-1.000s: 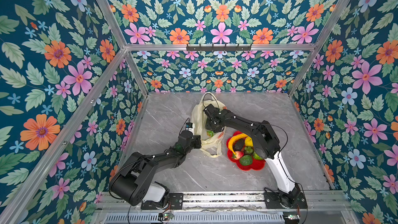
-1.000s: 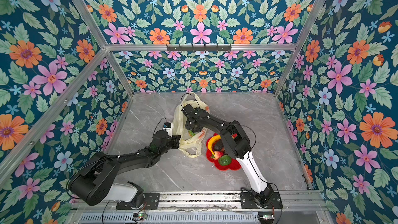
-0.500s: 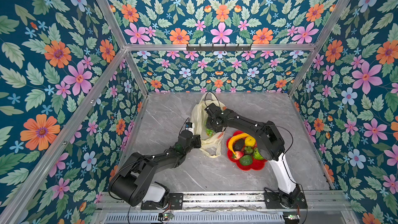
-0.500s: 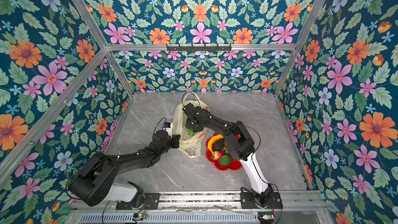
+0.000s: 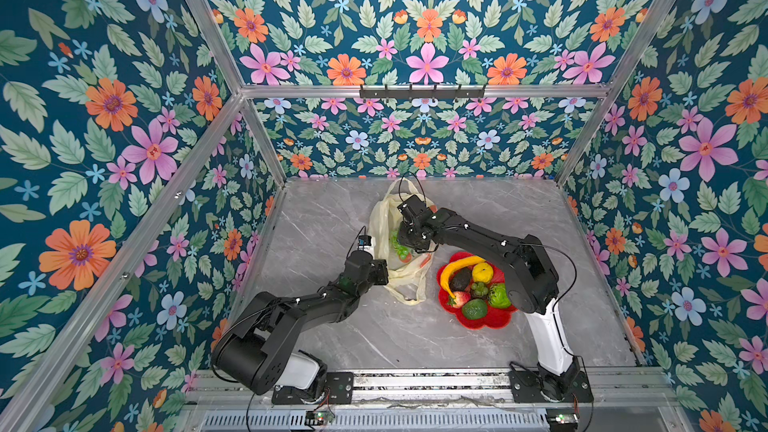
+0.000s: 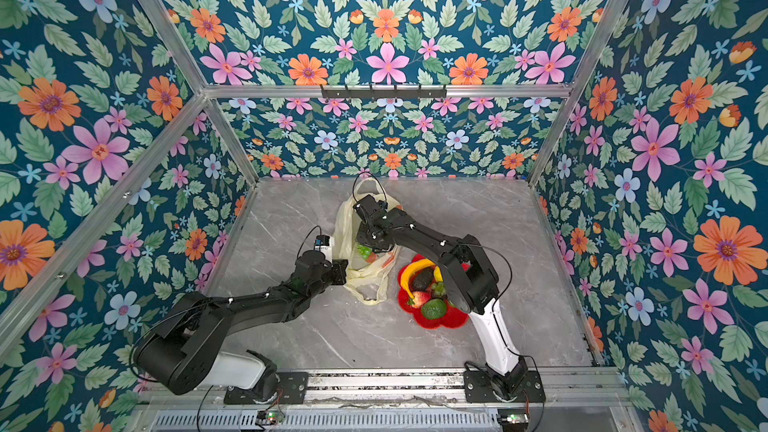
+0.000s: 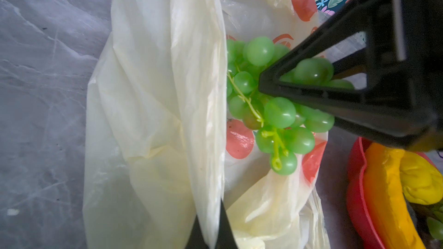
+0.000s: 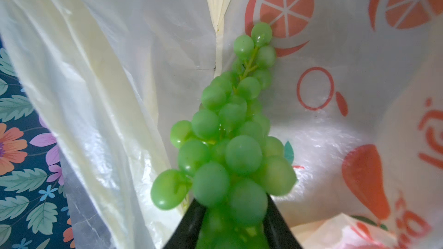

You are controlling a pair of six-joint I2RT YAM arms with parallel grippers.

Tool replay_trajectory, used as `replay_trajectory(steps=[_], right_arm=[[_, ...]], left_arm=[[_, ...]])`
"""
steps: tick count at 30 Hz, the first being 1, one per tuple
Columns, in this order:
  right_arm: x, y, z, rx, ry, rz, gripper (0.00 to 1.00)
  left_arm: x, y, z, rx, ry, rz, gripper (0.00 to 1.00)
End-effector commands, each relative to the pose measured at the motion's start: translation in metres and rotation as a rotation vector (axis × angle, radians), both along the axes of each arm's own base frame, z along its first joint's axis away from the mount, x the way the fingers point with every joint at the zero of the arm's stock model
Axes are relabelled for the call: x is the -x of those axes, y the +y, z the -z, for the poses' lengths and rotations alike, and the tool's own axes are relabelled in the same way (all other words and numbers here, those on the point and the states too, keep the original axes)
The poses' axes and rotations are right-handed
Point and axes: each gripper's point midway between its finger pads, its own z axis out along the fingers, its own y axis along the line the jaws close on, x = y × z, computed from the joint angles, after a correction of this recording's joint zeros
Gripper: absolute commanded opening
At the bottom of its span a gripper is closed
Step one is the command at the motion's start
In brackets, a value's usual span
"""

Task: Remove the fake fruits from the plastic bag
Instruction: 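Lift the green grapes out of the bag toward the red plate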

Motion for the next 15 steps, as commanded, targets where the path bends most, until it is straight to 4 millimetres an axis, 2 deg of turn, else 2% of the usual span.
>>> replay_trajectory(steps=[1,9,15], right_arm=[[-0.002,0.005,-0.013,-0.032,-0.027,-0.019,0.34],[0.006,0.000,-0.034,-0.052,-0.051,-0.039,0.34],[0.022,-0.007,-0.061,-0.091,-0.063,-0.067,0.34]], left_arm=[[-0.003,0.002,-0.001,-0.017,-0.010,-0.008,0.00],[-0.004,0.004,0.000,-0.029,-0.005,-0.024,0.00],[-0.005,0.008,0.003,-0.043,0.004,-0.043,0.00]])
